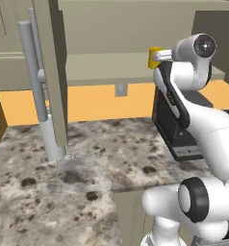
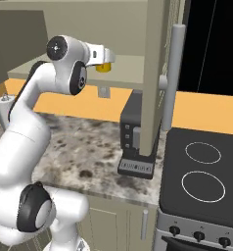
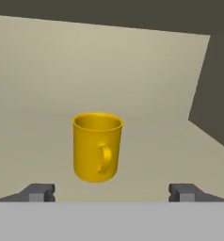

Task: Move the mug from next to the sink to the open cabinet. Then, move the bowl with the eggplant to the fridge to clear the area for faucet cleaning.

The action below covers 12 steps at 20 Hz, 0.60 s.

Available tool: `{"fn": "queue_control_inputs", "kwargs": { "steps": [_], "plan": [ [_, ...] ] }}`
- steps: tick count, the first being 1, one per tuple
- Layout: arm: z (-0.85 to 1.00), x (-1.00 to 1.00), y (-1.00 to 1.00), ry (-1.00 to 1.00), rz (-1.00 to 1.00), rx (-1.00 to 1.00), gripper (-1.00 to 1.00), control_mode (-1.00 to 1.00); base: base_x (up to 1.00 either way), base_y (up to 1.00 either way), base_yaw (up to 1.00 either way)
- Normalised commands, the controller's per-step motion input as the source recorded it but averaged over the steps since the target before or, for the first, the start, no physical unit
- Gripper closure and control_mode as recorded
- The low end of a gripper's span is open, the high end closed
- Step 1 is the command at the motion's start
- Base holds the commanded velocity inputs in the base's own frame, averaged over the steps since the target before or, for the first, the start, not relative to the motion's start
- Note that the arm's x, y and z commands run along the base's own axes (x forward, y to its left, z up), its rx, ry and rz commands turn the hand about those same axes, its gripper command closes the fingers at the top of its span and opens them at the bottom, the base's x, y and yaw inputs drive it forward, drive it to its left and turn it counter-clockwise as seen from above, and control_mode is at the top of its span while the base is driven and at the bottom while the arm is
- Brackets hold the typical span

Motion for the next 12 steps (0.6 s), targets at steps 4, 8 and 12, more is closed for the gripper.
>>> {"fn": "queue_control_inputs", "kwargs": {
  "steps": [4,8,12],
  "plan": [
    [-0.77,-1.0,0.19,-0.3,-0.01,-0.01,-1.0,-1.0,0.0,0.0,0.0],
    [-1.0,-1.0,0.28,-0.2,-0.01,-0.03,-1.0,-1.0,0.0,0.0,0.0],
    [-1.0,-1.0,0.4,-0.13,0.0,-0.04,-1.0,-1.0,0.0,0.0,0.0]
  ]
}}
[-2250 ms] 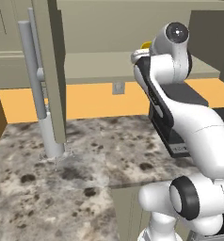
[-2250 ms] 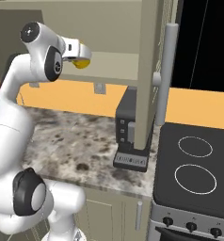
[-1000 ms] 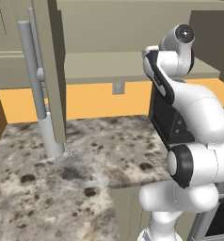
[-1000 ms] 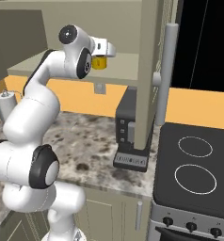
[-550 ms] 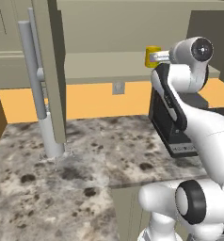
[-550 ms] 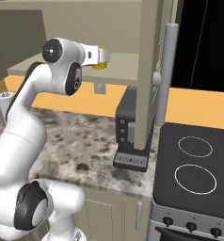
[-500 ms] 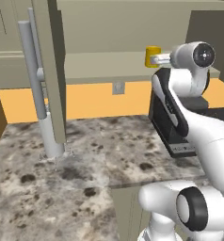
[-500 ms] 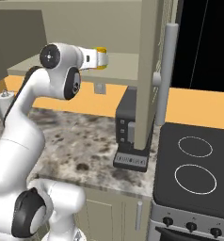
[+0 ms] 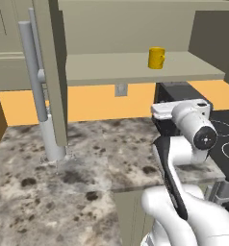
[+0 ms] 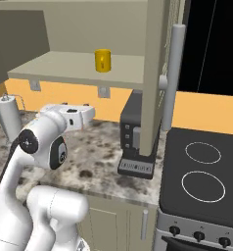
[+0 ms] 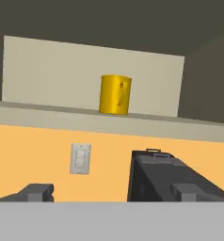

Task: Move the mug from next to the sink to the open cabinet. Then, move the bowl with the eggplant to the fridge to clear the area for faucet cleaning.

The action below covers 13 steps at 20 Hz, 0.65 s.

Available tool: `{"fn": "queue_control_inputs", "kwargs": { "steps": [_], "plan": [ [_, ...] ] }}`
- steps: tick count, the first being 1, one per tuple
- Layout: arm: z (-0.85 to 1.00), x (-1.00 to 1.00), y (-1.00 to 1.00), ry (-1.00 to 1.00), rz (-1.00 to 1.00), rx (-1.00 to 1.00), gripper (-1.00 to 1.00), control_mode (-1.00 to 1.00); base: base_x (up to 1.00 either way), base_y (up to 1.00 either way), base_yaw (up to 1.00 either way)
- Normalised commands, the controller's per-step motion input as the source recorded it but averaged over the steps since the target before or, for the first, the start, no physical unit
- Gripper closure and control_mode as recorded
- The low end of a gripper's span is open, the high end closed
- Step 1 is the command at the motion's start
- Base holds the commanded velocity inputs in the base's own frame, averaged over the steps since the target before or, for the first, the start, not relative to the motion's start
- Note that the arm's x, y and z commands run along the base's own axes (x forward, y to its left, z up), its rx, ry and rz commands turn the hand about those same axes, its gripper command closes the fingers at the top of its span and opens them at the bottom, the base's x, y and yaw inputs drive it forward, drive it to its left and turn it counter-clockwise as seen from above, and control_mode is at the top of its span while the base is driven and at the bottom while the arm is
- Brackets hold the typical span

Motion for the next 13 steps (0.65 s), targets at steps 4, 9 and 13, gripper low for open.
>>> {"fn": "queue_control_inputs", "kwargs": {
  "steps": [4,9,13],
  "plan": [
    [-0.6,-1.0,0.69,-0.12,-0.08,0.0,-1.0,-1.0,0.0,0.0,0.0],
    [-0.01,-0.31,0.15,-0.08,-0.04,0.01,-1.0,-1.0,0.0,0.0,0.0],
    [0.0,-0.88,0.6,-0.19,0.15,-0.11,-1.0,-1.0,0.0,0.0,0.0]
  ]
}}
